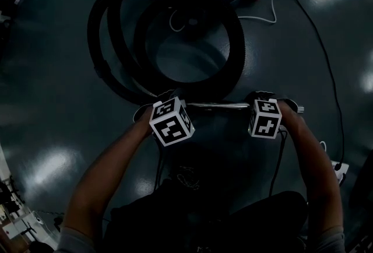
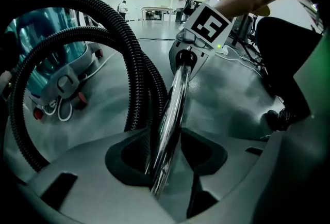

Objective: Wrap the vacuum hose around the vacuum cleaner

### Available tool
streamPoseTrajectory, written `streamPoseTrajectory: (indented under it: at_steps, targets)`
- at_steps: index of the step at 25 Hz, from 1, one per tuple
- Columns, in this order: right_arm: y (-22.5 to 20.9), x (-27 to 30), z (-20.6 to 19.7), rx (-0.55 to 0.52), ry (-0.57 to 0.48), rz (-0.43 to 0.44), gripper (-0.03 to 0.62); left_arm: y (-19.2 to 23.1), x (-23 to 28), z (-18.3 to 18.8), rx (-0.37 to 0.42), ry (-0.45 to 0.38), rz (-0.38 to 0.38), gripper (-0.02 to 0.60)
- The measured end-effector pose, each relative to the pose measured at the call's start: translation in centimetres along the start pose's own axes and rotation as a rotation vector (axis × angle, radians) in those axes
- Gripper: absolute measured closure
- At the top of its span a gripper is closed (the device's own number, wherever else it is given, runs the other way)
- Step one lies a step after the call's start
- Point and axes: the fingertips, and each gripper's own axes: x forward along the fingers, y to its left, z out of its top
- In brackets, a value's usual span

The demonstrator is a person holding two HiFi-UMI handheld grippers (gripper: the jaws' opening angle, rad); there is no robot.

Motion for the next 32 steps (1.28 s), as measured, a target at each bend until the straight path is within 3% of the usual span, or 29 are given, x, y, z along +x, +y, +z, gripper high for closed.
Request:
streamPoseTrajectory:
  at_steps: [5,12,16,24,29,32]
  targets:
    - [0.5,0.9,0.0,0.030,0.017,0.061,0.488,-0.4,0.9,-0.8,-0.016,0.014,-0.011,0.390]
    - [0.5,1.3,-0.1,0.067,0.035,0.052,0.488,-0.3,1.8,-1.1,-0.006,0.021,-0.016,0.391]
    - [0.5,1.3,-0.2,0.098,0.037,0.007,0.478,-0.6,2.4,-1.4,0.016,0.030,-0.011,0.397]
    - [-0.8,0.3,-1.1,0.166,0.021,-0.097,0.396,-0.8,2.8,-1.4,0.010,0.028,-0.001,0.416]
    - [-2.0,-0.9,-1.9,0.208,-0.043,-0.171,0.376,-0.5,3.0,-1.5,-0.031,0.012,0.008,0.442]
    - [-2.2,-2.2,-1.9,0.273,-0.109,-0.192,0.376,-0.4,2.1,-0.3,-0.089,-0.052,0.020,0.463]
